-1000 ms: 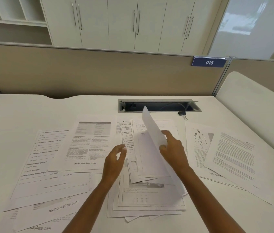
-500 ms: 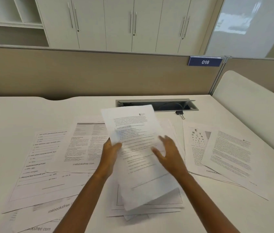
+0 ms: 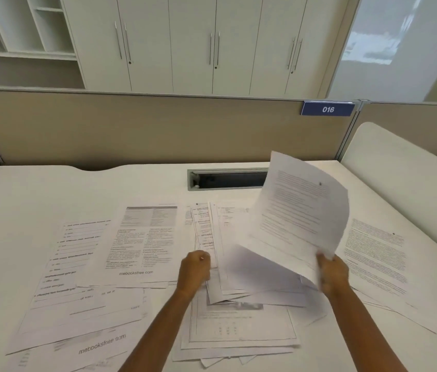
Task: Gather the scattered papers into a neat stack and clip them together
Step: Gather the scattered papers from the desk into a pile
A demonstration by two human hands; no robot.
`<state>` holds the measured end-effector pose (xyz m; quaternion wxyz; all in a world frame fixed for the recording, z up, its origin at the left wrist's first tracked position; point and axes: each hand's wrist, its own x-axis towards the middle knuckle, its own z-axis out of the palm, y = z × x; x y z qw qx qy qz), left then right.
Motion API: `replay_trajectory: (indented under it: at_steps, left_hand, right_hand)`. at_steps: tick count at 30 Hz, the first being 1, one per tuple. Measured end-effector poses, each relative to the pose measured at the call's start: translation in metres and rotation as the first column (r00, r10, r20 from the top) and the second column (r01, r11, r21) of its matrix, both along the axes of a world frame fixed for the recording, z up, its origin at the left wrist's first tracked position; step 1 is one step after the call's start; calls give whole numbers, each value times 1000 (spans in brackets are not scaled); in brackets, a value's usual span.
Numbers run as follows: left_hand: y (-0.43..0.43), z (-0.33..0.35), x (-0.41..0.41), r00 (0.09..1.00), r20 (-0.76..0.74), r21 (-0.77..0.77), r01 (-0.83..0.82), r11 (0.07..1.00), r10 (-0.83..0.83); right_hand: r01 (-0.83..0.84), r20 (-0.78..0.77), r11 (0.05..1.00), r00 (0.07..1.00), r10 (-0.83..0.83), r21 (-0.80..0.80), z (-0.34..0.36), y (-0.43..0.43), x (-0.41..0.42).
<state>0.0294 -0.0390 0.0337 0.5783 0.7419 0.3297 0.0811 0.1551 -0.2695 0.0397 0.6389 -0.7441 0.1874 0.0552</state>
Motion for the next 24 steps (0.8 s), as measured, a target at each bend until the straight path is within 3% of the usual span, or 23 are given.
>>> replay_trajectory:
  at_steps: [4,7,12,15,18,24]
  left_hand:
    - [-14,-7,9,998,-57,-6,-12,1000,12]
    - [-18,-6,19,995,-101,-44,12,999,-16]
    - [-22,-6,33,992,-118,-174,31,984,-52]
    - [-27,-4,34,994,-84,-91,64,994,-71]
    - [-17,9,29,1000,12,86,4,996,-5]
    - [22,75,13,898,397,371,-346,862,190]
  right_hand:
    - [34,-104,998,994,-28,59,-19,0,-3]
    - [-16,-71,998,997,12,-64,-26,2,-3]
    - [-56,-53,992,997,50,-110,-29,3,0]
    - [-69,-50,996,997,66,-61,-31,-1,4]
    - [-69,-64,997,995,72,46,-30,-7,6]
    - [-43,46,999,998,44,-15,-33,-13,3]
